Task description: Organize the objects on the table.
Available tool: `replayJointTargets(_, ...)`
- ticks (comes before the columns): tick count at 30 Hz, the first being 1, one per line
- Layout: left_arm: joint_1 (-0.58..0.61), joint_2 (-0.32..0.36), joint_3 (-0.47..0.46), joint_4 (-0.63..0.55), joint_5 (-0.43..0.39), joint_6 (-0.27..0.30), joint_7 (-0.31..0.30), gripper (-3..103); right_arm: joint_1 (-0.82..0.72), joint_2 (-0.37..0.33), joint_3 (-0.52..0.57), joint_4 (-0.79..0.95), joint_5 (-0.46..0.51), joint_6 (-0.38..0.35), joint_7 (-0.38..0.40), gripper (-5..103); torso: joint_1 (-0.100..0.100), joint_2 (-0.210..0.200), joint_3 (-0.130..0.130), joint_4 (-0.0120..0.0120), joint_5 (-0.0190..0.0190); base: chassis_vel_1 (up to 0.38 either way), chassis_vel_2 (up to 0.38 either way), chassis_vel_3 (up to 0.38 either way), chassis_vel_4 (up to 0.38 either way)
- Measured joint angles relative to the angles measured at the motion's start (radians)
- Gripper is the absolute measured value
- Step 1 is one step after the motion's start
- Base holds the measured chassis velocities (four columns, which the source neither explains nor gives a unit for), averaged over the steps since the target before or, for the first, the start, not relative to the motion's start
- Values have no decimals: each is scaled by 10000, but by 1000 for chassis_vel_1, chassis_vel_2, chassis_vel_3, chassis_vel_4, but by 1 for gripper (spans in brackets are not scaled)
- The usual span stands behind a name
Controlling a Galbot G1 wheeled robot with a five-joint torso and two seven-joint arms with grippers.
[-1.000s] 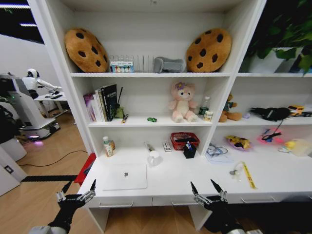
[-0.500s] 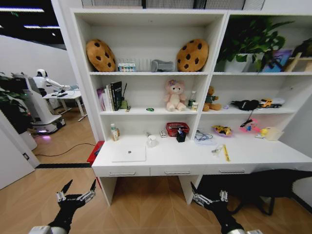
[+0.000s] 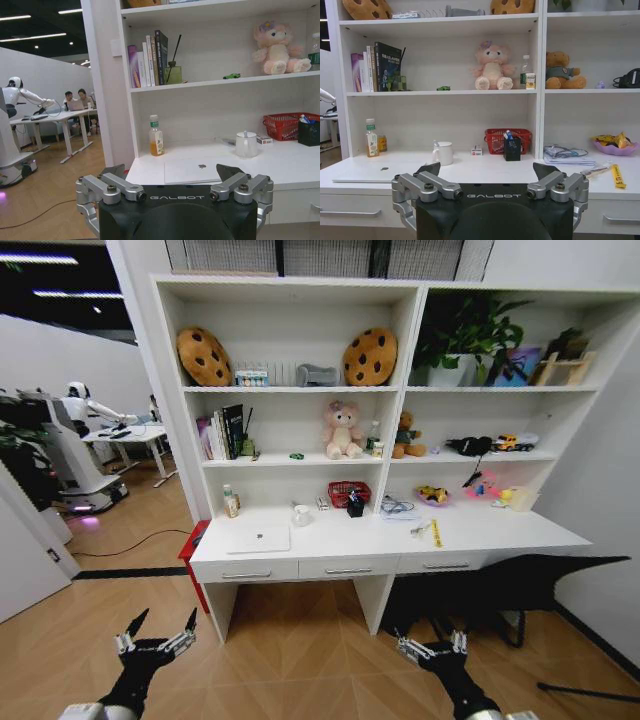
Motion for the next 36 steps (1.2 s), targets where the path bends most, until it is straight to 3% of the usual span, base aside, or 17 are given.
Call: replayJointTargets(36, 1, 0, 0, 0, -1, 0, 0, 100, -1, 0, 0, 0, 0, 0, 0, 100, -15, 4, -7, -2, 0, -2, 6, 3, -4)
